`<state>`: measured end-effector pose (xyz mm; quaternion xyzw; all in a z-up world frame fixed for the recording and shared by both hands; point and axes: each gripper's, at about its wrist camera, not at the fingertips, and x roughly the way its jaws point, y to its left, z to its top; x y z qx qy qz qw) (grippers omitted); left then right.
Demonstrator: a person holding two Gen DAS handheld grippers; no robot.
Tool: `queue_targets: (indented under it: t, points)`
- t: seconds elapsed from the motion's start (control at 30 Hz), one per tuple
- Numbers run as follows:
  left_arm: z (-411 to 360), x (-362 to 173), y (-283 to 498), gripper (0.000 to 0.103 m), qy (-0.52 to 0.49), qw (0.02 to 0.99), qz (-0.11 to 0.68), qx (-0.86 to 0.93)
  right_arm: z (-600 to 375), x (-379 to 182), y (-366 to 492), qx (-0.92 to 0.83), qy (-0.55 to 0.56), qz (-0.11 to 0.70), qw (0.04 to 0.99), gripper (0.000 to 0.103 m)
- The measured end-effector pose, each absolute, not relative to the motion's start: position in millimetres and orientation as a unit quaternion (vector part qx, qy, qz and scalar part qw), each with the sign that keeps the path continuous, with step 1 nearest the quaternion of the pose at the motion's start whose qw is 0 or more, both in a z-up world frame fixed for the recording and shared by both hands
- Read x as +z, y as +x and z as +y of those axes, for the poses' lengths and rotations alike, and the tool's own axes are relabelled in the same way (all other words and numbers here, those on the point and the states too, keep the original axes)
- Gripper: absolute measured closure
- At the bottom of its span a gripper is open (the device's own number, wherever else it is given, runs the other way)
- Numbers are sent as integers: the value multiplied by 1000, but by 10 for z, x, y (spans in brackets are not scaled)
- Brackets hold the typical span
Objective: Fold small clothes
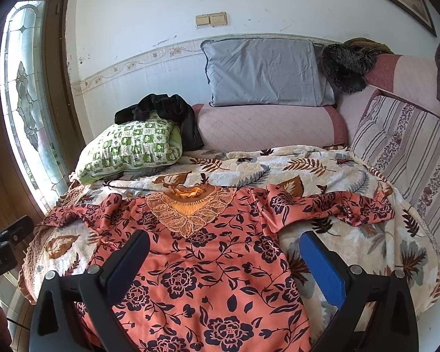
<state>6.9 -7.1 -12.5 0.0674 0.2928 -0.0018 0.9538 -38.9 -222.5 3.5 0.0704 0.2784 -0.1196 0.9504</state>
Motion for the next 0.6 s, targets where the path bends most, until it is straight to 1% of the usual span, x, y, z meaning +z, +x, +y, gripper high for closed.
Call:
queue_targets:
  t: [0.6]
  points:
    - [-56, -136, 68, 0, 67, 954, 293, 0, -2198, 29, -391, -116, 75, 283, 949, 0]
